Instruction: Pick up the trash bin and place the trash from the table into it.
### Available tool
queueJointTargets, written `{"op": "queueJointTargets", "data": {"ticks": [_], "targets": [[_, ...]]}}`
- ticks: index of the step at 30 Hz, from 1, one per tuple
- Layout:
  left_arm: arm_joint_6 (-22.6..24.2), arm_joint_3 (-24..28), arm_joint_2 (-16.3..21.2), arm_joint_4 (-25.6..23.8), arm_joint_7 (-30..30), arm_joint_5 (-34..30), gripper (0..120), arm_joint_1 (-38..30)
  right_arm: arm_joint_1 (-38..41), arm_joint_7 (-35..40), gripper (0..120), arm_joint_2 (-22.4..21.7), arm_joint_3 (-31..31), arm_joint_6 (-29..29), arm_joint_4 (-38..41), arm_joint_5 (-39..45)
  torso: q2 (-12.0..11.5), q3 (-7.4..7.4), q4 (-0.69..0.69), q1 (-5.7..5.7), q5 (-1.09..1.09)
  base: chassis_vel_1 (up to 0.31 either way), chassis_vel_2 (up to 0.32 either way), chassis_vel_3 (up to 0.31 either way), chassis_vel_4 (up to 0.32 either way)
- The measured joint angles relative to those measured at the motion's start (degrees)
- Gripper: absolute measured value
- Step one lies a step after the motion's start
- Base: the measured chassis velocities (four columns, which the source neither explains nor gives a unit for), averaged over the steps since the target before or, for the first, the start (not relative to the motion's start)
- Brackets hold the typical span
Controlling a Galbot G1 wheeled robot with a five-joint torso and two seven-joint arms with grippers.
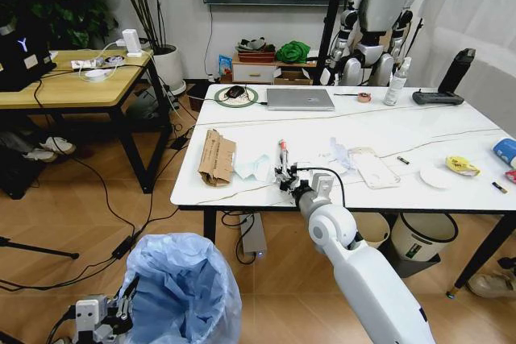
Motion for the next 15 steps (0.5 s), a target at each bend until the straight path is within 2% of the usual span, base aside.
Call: {"op": "queueJointTargets", "data": {"ticks": [2, 6, 11, 15], "targets": [[0.0, 0.1, 0.3, 0.0, 0.0, -0.1, 0, -0.1, -0.2, -0.1, 17, -0.1, 0.1, 0.1, 0.2, -0.1, 0.0, 0.00, 0.00, 0.00, 0.00, 0.000, 0.000, 0.000, 0.000], [0.1, 0.6, 1.5, 0.0, -0.1, -0.7, 0, -0.4, -1.3, -0.1, 1, -0.7, 0.7, 0.3, 1.2, -0.3, 0.0, 0.00, 0.00, 0.00, 0.00, 0.000, 0.000, 0.000, 0.000], [0.7, 1.2, 2.7, 0.0, -0.4, -1.7, 0, -1.1, -1.9, -1.3, 0, -1.1, 2.5, 2.5, 1.9, -0.5, 0.0, 0.00, 0.00, 0.00, 0.01, 0.000, 0.000, 0.000, 0.000], [1.8, 2.9, 3.6, 0.4, -0.9, -4.1, 0, -3.1, -3.1, -7.2, 0, -2.2, 5.0, 11.4, 4.8, 3.4, 0.0, 0.00, -0.01, 0.00, 0.00, 0.000, 0.000, 0.000, 0.000]]}}
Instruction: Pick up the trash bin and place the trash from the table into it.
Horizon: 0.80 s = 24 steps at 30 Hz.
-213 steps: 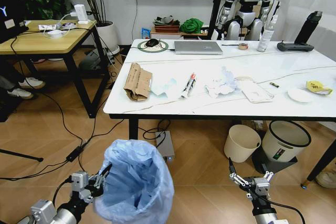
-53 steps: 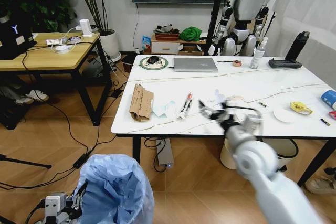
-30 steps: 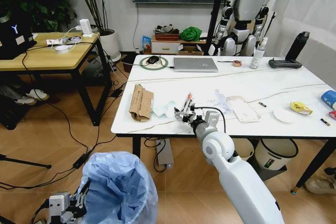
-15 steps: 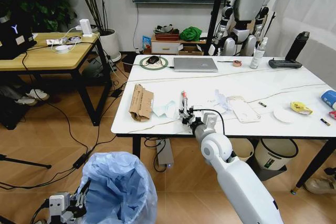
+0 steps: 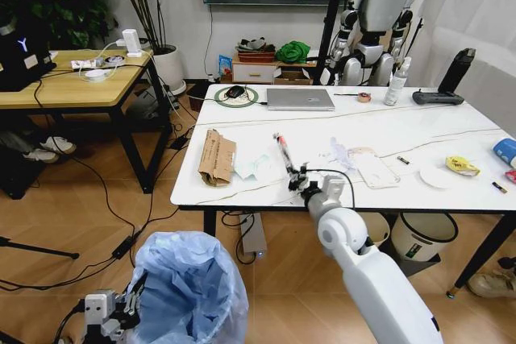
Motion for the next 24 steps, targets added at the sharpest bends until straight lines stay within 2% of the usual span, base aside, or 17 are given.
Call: {"op": "queueJointTargets", "data": {"ticks": [1, 4, 8, 9, 13, 14, 20, 24], "targets": [[0.3, 0.4, 0.2, 0.2, -0.1, -0.5, 0, -0.6, -0.7, -2.3, 0, -0.7, 0.0, 2.6, 1.4, 1.9, 0.0, 0.00, 0.01, 0.00, 0.00, 0.000, 0.000, 0.000, 0.000], [0.6, 0.7, 0.5, 0.3, -0.1, -1.0, 0, -1.0, -1.9, -5.2, 0, -2.0, -0.7, 5.6, 3.7, 4.1, 0.0, 0.00, 0.00, 0.00, 0.01, 0.000, 0.000, 0.000, 0.000], [1.1, 1.1, 1.4, 0.3, -0.2, -1.9, 0, -1.6, -5.1, -10.4, 0, -7.1, -6.0, 10.5, 11.3, 7.2, 0.0, 0.00, -0.01, 0.00, 0.00, 0.000, 0.000, 0.000, 0.000], [1.1, 1.1, 1.4, 0.3, -0.2, -1.9, 0, -1.6, -5.1, -10.4, 0, -7.1, -6.0, 10.5, 11.3, 7.2, 0.0, 0.00, -0.01, 0.00, 0.00, 0.000, 0.000, 0.000, 0.000], [1.3, 1.0, 1.4, 0.3, -0.2, -2.2, 0, -1.9, -5.4, -11.9, 0, -12.2, -16.4, 13.2, 15.4, 6.3, 0.0, -0.01, 0.01, -0.01, 0.01, 0.000, 0.000, 0.000, 0.000], [1.3, 1.0, 1.4, 0.3, -0.2, -2.2, 0, -1.9, -5.4, -11.9, 0, -12.2, -16.4, 13.2, 15.4, 6.3, 0.0, -0.01, 0.01, -0.01, 0.01, 0.000, 0.000, 0.000, 0.000], [1.5, 0.9, 0.6, 0.3, -0.2, -1.9, 0, -1.9, -4.4, -17.4, 0, -16.1, -27.9, 15.9, 16.3, 4.2, 0.0, -0.01, 0.00, -0.01, 0.00, 0.000, 0.000, 0.000, 0.000], [1.7, 0.9, 0.1, 0.2, -0.2, -1.5, 0, -1.7, -3.2, -20.8, 0, -16.3, -32.3, 18.3, 14.9, 3.3, 0.0, -0.01, 0.01, -0.01, 0.00, 0.000, 0.000, 0.000, 0.000]]}}
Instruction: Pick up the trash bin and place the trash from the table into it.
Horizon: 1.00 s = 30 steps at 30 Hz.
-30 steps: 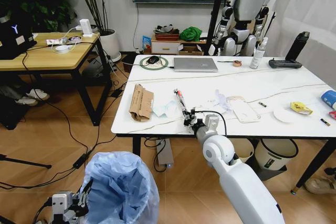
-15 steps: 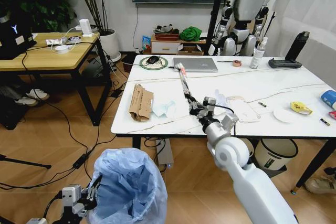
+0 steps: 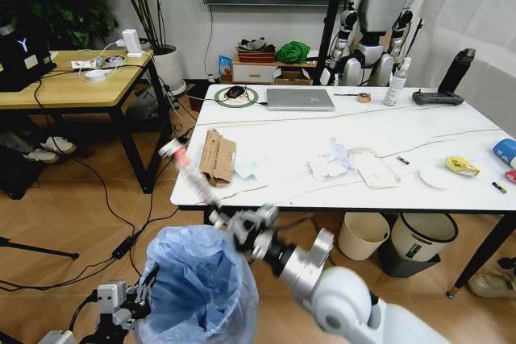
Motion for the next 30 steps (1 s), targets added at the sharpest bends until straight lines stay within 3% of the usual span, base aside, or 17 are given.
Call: {"op": "queueJointTargets", "data": {"ticks": [3, 12, 21, 23, 25, 30], "targets": [[0.0, 0.0, -0.5, -0.2, 0.0, 0.6, 0, 0.3, 0.9, -2.1, 0, 0.6, -2.7, 2.5, -2.4, -2.9, 0.0, 0.00, 0.01, 0.00, 0.00, 0.000, 0.000, 0.000, 0.000], [0.0, -0.7, -0.9, -1.5, 0.1, 0.5, 0, 0.9, 0.4, -2.9, 0, 0.2, -3.3, 3.9, -4.2, -7.4, 0.0, 0.00, 0.00, 0.00, 0.00, 0.000, 0.000, 0.000, 0.000], [0.0, -1.9, -0.2, -2.1, 0.1, -0.6, 0, 1.2, -2.8, -3.1, 36, -1.3, -0.5, 5.8, -3.7, -11.1, 0.0, 0.00, 0.00, 0.00, 0.00, 0.000, 0.000, 0.000, 0.000], [0.0, -2.0, -0.2, -2.1, 0.1, -0.6, 0, 1.1, -2.9, -3.2, 38, -1.3, -0.4, 5.8, -3.6, -11.2, 0.0, 0.00, 0.00, 0.00, 0.00, 0.000, 0.000, 0.000, 0.000], [0.0, -2.0, 0.0, -2.1, 0.0, -0.6, 0, 1.0, -3.3, -3.1, 51, -1.5, 0.3, 5.8, -3.0, -11.3, 0.0, 0.00, 0.00, 0.00, 0.00, 0.000, 0.000, 0.000, 0.000], [0.0, -2.1, 0.3, -1.9, 0.0, -0.7, 0, 0.9, -1.4, -1.3, 66, 1.3, 4.5, 4.8, -1.5, -8.8, 0.0, 0.00, -0.01, 0.00, 0.00, 0.000, 0.000, 0.000, 0.000]]}}
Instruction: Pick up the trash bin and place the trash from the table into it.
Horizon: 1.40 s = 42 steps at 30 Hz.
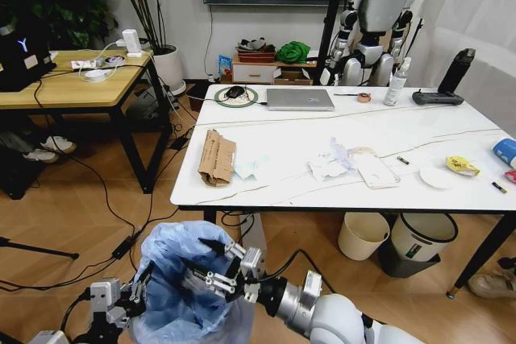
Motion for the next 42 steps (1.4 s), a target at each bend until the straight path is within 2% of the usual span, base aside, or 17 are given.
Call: {"op": "queueJointTargets", "data": {"ticks": [3, 5, 7, 9, 13, 16, 19, 25, 36, 38, 40, 42], "targets": [[0.0, 0.0, 0.0, 0.2, 0.0, 0.2, 0, 0.0, 3.4, 6.1, 81, 4.3, 2.2, -4.8, -0.5, 1.6, 0.0, 0.00, 0.01, 0.00, 0.00, 0.000, 0.000, 0.000, 0.000], [0.0, 0.1, -0.1, 0.3, 0.0, 0.3, 0, 0.1, 4.4, 8.9, 83, 5.8, 2.5, -6.9, -0.7, 1.7, 0.0, 0.00, 0.01, 0.01, -0.02, 0.000, 0.000, 0.000, 0.000], [0.0, 0.1, -0.2, 0.4, 0.0, 0.5, 0, 0.1, 7.2, 15.6, 93, 10.2, 2.9, -13.3, -1.5, 1.5, 0.0, 0.01, 0.00, 0.01, 0.00, 0.000, 0.000, 0.000, 0.000], [0.0, 0.0, -0.4, 0.5, 0.1, 0.7, 0, 0.2, 10.4, 18.9, 99, 13.9, 3.0, -18.3, -3.7, 0.8, 0.0, 0.00, 0.02, 0.01, -0.01, 0.000, 0.000, 0.000, 0.000], [-0.1, -0.3, -0.7, 0.3, 0.1, 0.7, 0, 0.6, 14.0, 19.2, 100, 17.5, 2.8, -22.4, -8.8, -1.9, 0.0, 0.01, 0.03, 0.01, -0.02, 0.000, 0.000, 0.000, 0.000], [-0.2, -0.5, -1.1, 0.1, 0.1, 0.9, 0, 0.8, 16.3, 23.0, 100, 19.6, 0.7, -25.5, -12.8, -6.9, 0.0, 0.01, 0.01, 0.01, -0.01, 0.000, 0.000, 0.000, 0.000], [-0.3, -0.5, -1.6, 0.0, 0.1, 1.3, 0, 0.9, 18.0, 27.4, 100, 21.3, -1.7, -26.2, -16.9, -14.6, 0.0, 0.01, 0.00, 0.01, -0.01, 0.000, 0.000, 0.000, 0.000], [-0.5, -0.6, -2.0, -0.3, 0.2, 1.9, 0, 1.5, 19.6, 31.5, 100, 24.0, -3.7, -27.6, -22.7, -22.8, 0.0, 0.01, 0.01, 0.01, 0.00, 0.000, 0.000, 0.000, 0.000], [-0.5, -0.6, -2.3, -0.6, 0.2, 2.1, 0, 1.5, 20.8, 31.8, 99, 27.7, -5.7, -27.6, -27.8, -23.6, 0.0, 0.00, 0.01, 0.00, 0.00, 0.000, 0.000, 0.000, 0.000], [-0.5, -0.6, -2.3, -0.6, 0.2, 2.1, 0, 1.5, 20.8, 31.6, 90, 28.3, -6.0, -26.8, -29.2, -24.4, 0.0, 0.00, 0.01, 0.00, 0.00, 0.000, 0.000, 0.000, 0.000], [-0.6, -0.6, -2.2, -0.6, 0.2, 2.1, 0, 1.5, 20.8, 31.6, 88, 28.5, -6.0, -26.5, -29.7, -24.7, 0.0, 0.00, 0.01, 0.00, 0.00, 0.000, 0.000, 0.000, 0.000], [-0.7, -0.6, -2.2, -0.6, 0.2, 2.0, 0, 1.5, 20.9, 30.9, 78, 28.7, -5.9, -26.0, -30.7, -24.9, 0.0, 0.00, 0.01, 0.00, 0.00, 0.000, 0.000, 0.000, 0.000]]}}
